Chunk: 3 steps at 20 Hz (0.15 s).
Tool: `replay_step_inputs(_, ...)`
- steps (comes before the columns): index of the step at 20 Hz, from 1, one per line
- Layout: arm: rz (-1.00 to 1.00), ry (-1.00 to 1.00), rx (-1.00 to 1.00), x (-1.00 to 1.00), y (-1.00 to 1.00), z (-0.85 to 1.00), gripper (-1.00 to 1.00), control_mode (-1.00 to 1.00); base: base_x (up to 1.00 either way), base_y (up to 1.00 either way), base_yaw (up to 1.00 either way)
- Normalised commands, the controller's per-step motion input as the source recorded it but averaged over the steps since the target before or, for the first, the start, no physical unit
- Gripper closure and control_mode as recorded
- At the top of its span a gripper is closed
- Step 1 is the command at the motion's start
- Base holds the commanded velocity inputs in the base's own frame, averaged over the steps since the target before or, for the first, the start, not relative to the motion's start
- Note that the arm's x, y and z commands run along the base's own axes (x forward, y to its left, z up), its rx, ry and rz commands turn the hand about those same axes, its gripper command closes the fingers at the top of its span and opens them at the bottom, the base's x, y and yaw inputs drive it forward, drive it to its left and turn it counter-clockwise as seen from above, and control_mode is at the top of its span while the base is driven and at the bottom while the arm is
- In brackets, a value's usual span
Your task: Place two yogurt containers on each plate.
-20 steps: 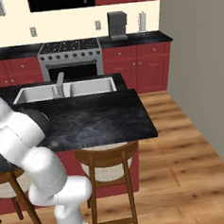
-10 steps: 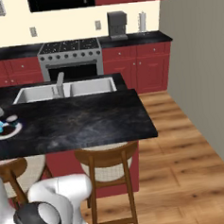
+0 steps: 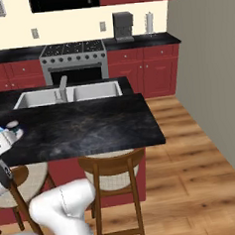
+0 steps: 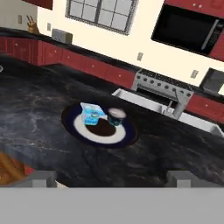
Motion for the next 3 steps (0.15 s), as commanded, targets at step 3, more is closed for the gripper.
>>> replay_step_inputs(3, -0.01, -0.66, 0.06, -1.00, -0.09, 0.24, -1.00, -1.00, 0.00, 0.00, 0.00)
